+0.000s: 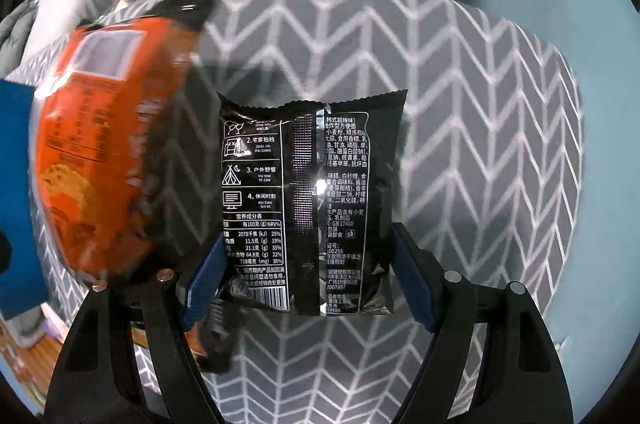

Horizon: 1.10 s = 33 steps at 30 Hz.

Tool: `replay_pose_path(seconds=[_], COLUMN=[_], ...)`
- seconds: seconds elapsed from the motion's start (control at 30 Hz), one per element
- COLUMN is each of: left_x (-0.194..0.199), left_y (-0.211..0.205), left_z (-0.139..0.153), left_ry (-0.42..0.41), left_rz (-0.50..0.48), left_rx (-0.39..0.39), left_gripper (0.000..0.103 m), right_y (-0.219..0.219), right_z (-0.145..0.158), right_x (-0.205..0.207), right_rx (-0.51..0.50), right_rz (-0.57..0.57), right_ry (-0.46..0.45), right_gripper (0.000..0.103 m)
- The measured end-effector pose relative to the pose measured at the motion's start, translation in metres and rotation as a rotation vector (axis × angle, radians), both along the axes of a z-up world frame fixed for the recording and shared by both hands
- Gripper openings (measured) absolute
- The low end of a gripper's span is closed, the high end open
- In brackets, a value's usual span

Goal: Organize snacks
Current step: 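Grasp the orange bag with the left tool while the right tool grasps the black packet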

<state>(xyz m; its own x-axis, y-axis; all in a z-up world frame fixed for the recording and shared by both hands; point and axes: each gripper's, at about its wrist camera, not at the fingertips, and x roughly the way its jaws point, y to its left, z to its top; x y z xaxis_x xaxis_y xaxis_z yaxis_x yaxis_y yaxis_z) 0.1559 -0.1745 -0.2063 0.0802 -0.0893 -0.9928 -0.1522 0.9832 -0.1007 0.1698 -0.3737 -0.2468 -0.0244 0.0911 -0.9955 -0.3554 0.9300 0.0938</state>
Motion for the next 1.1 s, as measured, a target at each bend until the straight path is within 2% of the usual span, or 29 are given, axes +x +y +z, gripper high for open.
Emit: replay_pose_path(seconds=[0.17,0.3,0.53,0.77,0.83,0.9,1.0,1.1], left_x=[0.012,0.022,0.038,0.044,0.045,0.044,0.042,0.038], left_y=[-0.009,-0.019,-0.029,-0.032,-0.031,-0.031,-0.03,-0.028], left_z=[-0.013,-0.026,-0.058,-0.072,-0.073,-0.073,-0.071,-0.068], left_ry=[0.036,0.069,0.143,0.152,0.142,0.136,0.13,0.127], left_rz=[0.024,0.009,0.007,0.008,0.0,-0.012,-0.035,-0.065], left_rx=[-0.027,-0.031,-0.006,-0.003,-0.006,0.003,0.003,0.003], left_gripper=[0.082,0.089,0.089,0.089,0.088,0.077,0.069,0.063], right_y=[-0.028,-0.045,-0.052,-0.045,-0.041,-0.04,-0.032,-0.025], right_z=[0.004,0.005,0.0,-0.006,-0.007,-0.009,-0.009,-0.007], right_x=[-0.002,-0.005,0.0,0.017,0.022,0.027,0.033,0.027], right_rx=[-0.007,0.011,0.021,0.011,-0.001,-0.005,-0.012,-0.024], right_rz=[-0.035,-0.065,-0.083,-0.121,-0.123,-0.128,-0.131,-0.13], right_ry=[-0.006,0.005,0.019,0.002,-0.006,-0.012,-0.024,-0.05], right_gripper=[0.077,0.077,0.077,0.078,0.078,0.078,0.077,0.069])
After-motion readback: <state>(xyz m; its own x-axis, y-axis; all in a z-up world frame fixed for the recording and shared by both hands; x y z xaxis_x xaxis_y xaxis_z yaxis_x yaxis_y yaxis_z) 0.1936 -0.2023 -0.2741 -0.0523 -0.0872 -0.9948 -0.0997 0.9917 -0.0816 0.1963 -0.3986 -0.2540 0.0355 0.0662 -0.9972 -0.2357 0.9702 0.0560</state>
